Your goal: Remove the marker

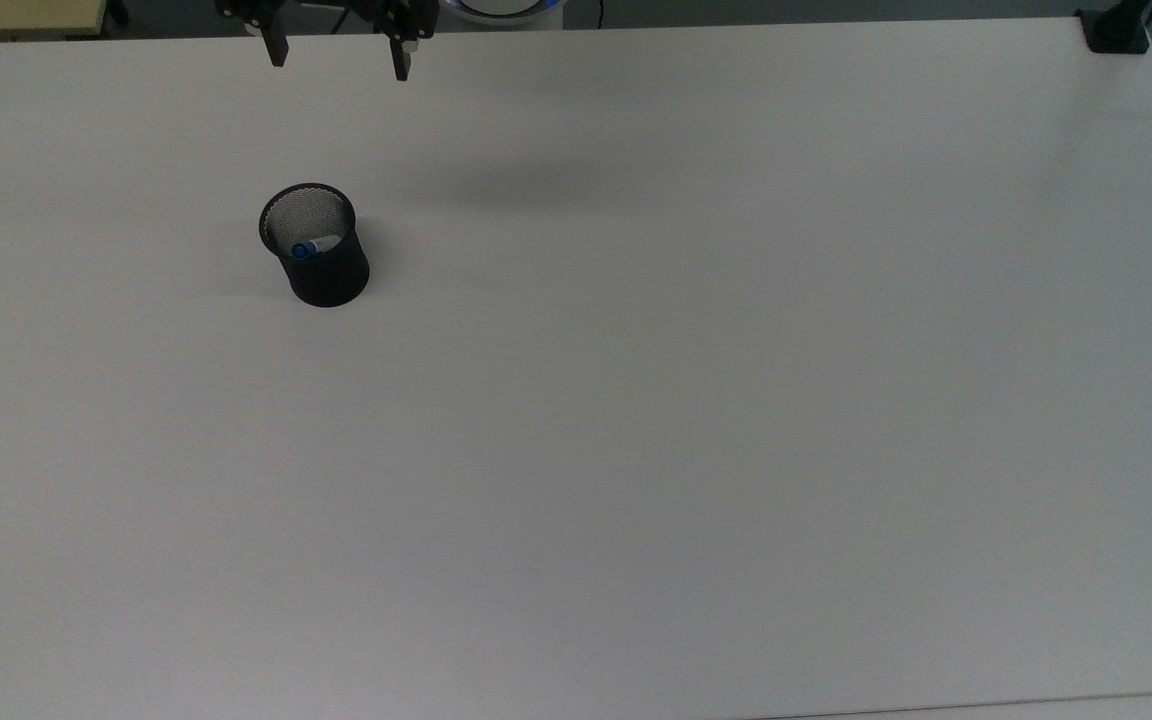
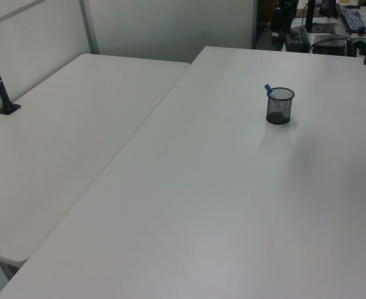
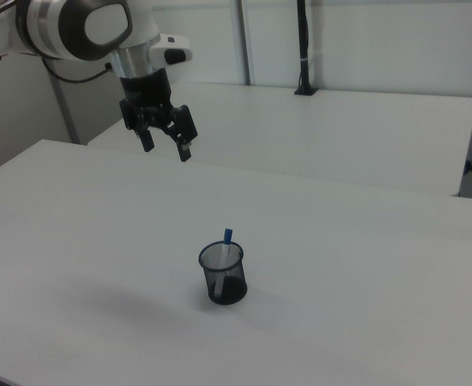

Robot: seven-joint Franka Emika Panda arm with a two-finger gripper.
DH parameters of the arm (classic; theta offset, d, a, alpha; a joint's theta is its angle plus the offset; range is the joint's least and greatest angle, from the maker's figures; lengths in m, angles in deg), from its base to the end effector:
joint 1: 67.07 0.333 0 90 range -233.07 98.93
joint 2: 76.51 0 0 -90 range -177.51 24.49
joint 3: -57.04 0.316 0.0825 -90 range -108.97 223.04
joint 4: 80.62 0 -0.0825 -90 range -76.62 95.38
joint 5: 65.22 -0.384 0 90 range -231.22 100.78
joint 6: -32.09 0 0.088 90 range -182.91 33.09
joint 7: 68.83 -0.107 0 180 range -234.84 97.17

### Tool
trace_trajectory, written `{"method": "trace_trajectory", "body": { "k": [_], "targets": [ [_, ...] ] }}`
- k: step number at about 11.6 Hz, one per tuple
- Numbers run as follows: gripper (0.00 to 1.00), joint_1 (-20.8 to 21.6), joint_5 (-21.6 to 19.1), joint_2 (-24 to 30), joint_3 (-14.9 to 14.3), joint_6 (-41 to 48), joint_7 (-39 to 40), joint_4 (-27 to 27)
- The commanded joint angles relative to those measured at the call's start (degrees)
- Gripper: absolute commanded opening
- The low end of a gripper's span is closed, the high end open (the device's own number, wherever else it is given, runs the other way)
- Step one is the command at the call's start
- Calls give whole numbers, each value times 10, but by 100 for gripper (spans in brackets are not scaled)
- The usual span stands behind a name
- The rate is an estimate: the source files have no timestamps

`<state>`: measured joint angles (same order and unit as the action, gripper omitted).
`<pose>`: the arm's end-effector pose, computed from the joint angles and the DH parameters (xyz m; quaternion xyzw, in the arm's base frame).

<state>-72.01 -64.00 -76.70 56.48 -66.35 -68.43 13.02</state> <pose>0.5657 -0.0565 0.6058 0.9982 -0.0433 0.0396 0.0127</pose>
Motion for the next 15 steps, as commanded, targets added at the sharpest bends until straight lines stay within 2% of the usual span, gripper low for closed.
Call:
{"method": "trace_trajectory", "body": {
  "k": [1,9,10,11,12,13,14,15],
  "targets": [
    [100,12,2,2,-8,-5,-10,-1],
    [100,9,3,3,-9,-3,1,-1],
    [100,4,5,3,-18,3,40,-1],
    [100,1,5,3,-32,17,110,-2],
    [100,-14,5,4,-34,34,173,-1],
    [100,-22,15,2,-34,34,207,2],
    [100,-25,46,2,-34,28,219,13],
    [100,-30,59,3,-33,11,226,35]
  ]
}}
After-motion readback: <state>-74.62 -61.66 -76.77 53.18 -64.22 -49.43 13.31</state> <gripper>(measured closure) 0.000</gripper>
